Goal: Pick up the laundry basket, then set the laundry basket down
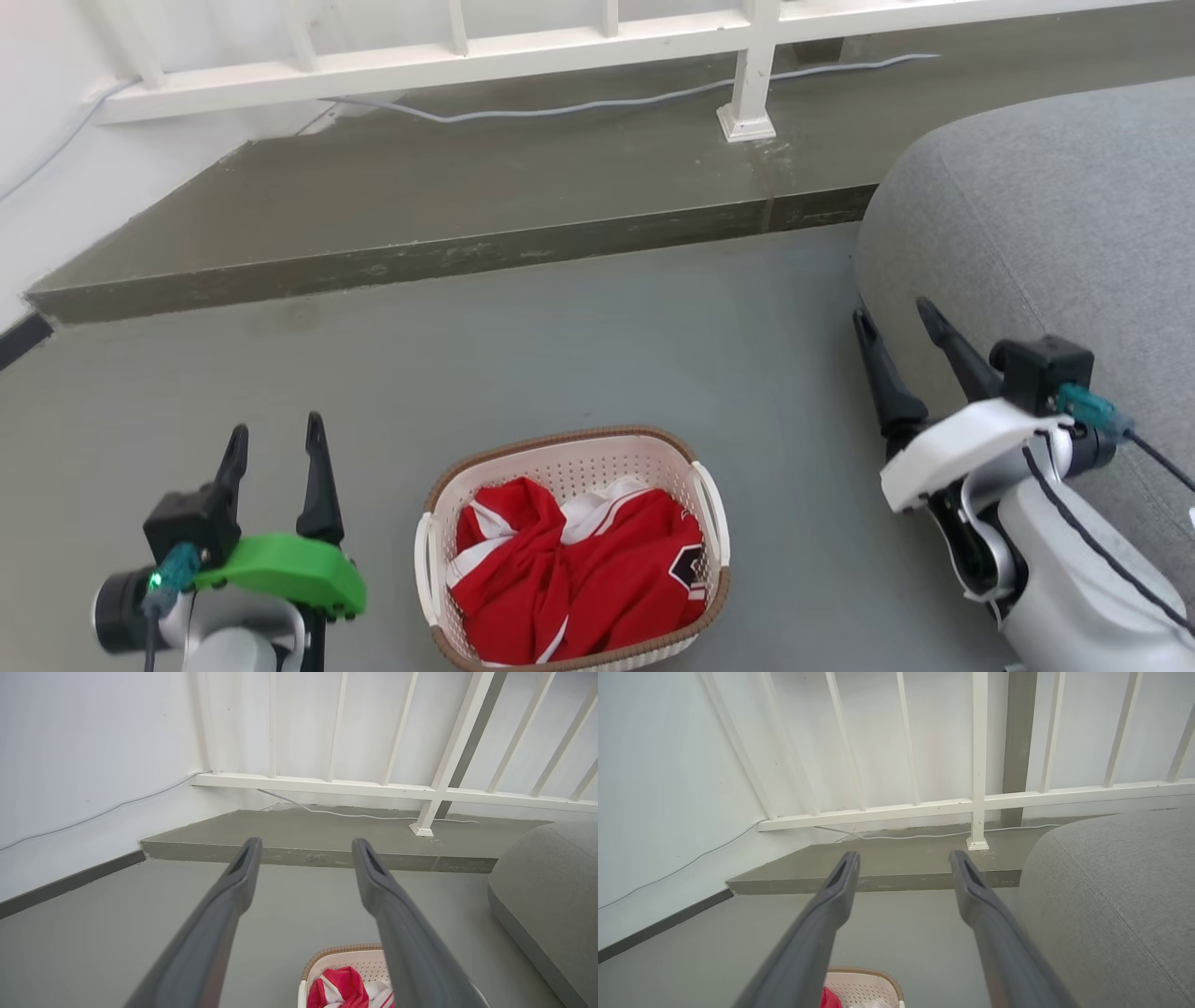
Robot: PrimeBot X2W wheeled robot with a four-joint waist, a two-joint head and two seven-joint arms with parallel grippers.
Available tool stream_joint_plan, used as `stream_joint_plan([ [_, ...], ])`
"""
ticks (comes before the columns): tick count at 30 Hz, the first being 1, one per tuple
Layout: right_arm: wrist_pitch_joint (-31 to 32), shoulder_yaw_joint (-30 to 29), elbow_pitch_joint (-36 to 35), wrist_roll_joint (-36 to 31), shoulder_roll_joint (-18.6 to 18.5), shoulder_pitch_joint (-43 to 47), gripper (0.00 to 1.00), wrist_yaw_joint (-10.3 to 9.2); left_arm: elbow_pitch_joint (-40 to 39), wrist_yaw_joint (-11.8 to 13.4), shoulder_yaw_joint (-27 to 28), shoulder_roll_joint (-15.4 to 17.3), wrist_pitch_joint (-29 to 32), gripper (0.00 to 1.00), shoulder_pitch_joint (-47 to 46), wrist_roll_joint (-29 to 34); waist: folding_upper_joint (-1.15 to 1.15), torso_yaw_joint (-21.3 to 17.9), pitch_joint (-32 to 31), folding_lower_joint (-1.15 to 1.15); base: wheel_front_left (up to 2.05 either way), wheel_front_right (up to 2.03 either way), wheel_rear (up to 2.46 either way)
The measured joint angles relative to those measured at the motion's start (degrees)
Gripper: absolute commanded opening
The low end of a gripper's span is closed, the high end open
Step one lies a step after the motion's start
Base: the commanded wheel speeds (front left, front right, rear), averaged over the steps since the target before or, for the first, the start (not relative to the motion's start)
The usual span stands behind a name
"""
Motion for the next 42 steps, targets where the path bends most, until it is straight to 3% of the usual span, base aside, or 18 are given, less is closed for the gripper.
stream_joint_plan([
  [11,0.00,-1.56,-3.05,-1.33,-0.25,5.52,1.00,-0.62,-3.31,0.27,0.08,-0.65,0.00,1.00,4.83,2.57,0.00,0.39,-0.63,0.00,0.00,0.00,0.00],
  [42,0.00,-4.71,-9.10,-3.47,-0.11,10.16,1.00,-1.62,-8.88,0.75,-0.62,-1.30,1.27,1.00,8.33,4.99,0.00,0.46,-0.11,0.00,0.00,0.00,0.00],
])
